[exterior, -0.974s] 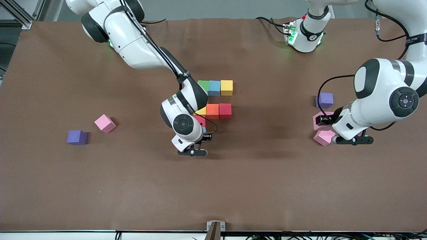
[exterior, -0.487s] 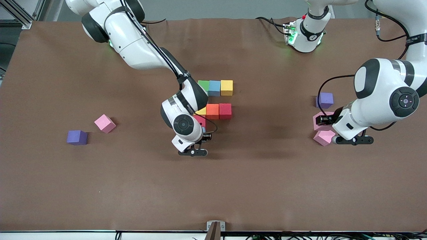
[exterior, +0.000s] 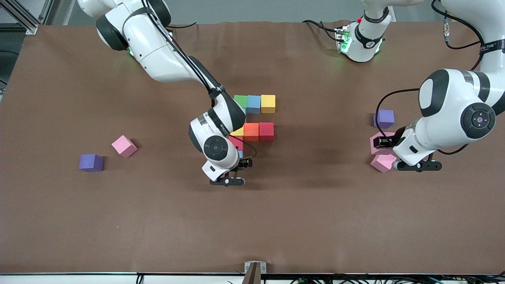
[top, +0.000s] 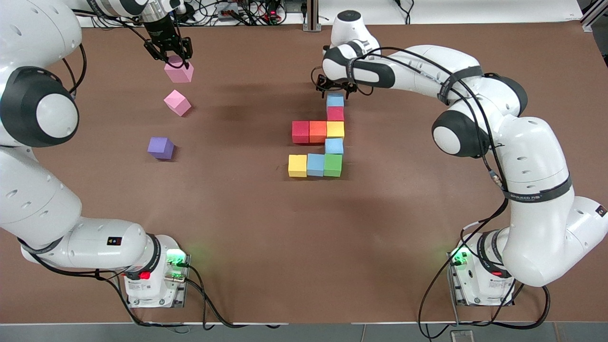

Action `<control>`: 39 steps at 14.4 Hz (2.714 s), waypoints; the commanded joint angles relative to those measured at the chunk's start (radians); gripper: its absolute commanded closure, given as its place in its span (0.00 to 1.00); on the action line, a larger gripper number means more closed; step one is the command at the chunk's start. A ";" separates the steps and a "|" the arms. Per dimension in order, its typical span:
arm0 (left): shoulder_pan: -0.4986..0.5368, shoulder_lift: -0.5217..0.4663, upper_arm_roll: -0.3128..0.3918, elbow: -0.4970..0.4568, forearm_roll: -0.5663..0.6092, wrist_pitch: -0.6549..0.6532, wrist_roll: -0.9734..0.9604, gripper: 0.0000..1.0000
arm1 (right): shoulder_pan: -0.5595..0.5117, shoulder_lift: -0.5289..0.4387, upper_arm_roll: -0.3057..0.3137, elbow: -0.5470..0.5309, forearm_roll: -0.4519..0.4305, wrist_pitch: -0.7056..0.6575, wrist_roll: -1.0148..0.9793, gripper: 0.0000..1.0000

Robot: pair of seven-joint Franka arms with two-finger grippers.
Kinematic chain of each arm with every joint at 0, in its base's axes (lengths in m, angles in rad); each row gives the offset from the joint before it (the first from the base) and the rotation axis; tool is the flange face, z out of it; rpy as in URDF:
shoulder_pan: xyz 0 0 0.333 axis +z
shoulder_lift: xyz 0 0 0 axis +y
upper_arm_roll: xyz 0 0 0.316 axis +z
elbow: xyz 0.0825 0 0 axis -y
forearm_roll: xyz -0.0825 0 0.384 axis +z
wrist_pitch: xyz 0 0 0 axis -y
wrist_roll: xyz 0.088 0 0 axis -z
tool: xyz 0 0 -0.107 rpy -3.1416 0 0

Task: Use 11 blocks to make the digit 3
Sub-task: 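Open the right gripper and withdraw it from the blue block, then carry the pink block with the left gripper to beside the blue block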

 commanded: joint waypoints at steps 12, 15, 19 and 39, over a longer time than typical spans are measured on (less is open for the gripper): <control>-0.162 0.172 -0.013 0.123 -0.063 0.113 -0.454 0.58 | -0.354 -0.394 -0.014 -0.042 -0.052 -0.326 -0.014 0.00; -0.245 0.289 -0.013 0.218 -0.120 0.197 -0.697 0.58 | -0.485 -0.494 -0.016 -0.056 -0.056 -0.381 -0.155 0.00; -0.365 0.457 -0.011 0.351 -0.120 0.323 -1.026 0.61 | -0.551 -0.627 -0.114 -0.128 -0.055 -0.406 -0.390 0.00; -0.615 0.611 0.043 0.398 -0.114 0.586 -2.110 0.61 | -0.686 -0.965 -0.025 -0.510 -0.113 -0.323 -0.669 0.00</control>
